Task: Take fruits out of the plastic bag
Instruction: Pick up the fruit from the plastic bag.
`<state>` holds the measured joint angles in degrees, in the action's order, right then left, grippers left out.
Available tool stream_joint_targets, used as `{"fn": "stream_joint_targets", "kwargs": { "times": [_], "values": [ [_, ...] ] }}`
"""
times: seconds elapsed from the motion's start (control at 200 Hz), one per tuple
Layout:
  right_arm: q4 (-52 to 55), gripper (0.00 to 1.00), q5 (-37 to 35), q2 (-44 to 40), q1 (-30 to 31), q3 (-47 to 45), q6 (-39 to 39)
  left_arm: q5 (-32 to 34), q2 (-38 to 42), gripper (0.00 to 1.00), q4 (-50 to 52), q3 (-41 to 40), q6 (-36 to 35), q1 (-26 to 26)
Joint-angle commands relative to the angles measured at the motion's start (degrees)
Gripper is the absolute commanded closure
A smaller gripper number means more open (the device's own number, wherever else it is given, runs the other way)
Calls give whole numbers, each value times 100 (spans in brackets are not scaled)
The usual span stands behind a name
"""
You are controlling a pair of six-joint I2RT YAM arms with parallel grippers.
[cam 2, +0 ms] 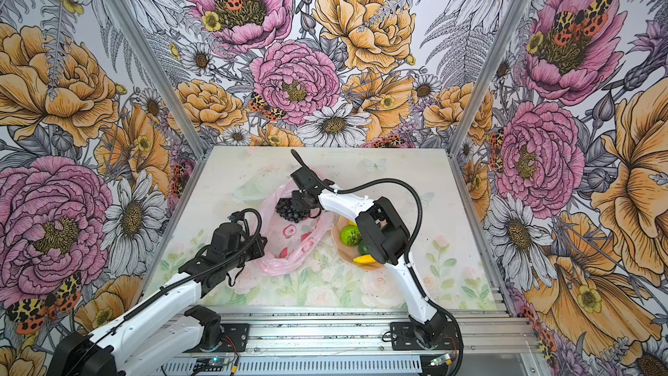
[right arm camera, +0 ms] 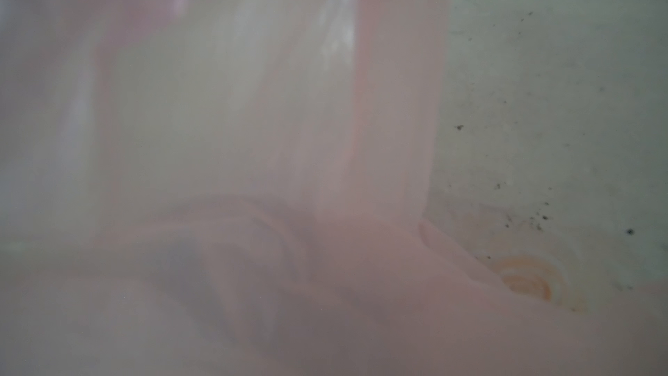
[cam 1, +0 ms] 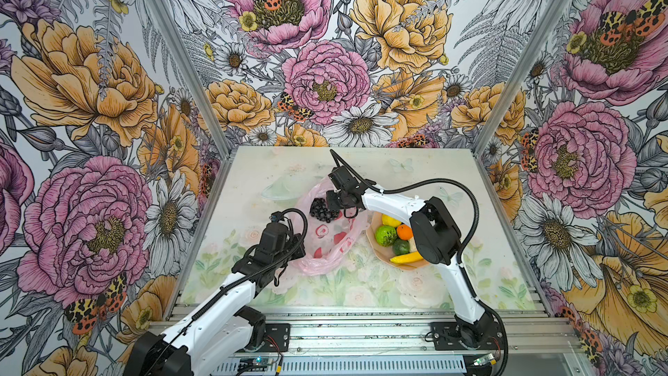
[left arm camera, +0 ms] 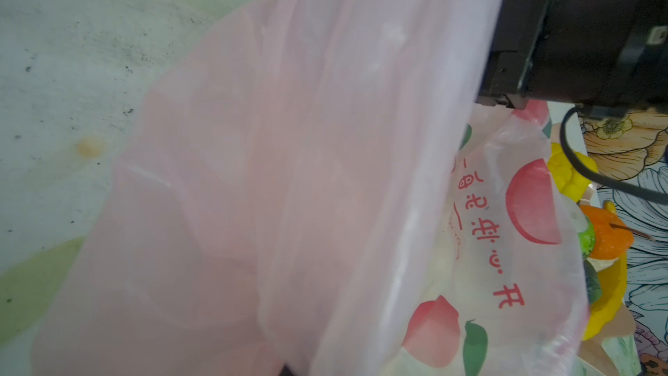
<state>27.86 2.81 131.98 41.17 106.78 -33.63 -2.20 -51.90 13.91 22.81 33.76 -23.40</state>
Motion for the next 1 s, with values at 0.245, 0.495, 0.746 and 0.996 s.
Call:
{"fn": "stream_joint_targets", "kwargs": {
  "times": [0.245,0.495,0.746,0.996],
  "values": [
    [-280,74,148,394,10,395,-109,-143,-35,96,-73,-74,26,46],
    [-320,73,232,572,27,504,-104,-146,-22,96,-74,-73,27,43],
    [-437,74,399,688,32,540,-127,-140,-47,96,-89,-79,23,46],
    [-582,74,562,845,40,596,-178,-137,-84,96,-108,-75,18,46]
  ]
}}
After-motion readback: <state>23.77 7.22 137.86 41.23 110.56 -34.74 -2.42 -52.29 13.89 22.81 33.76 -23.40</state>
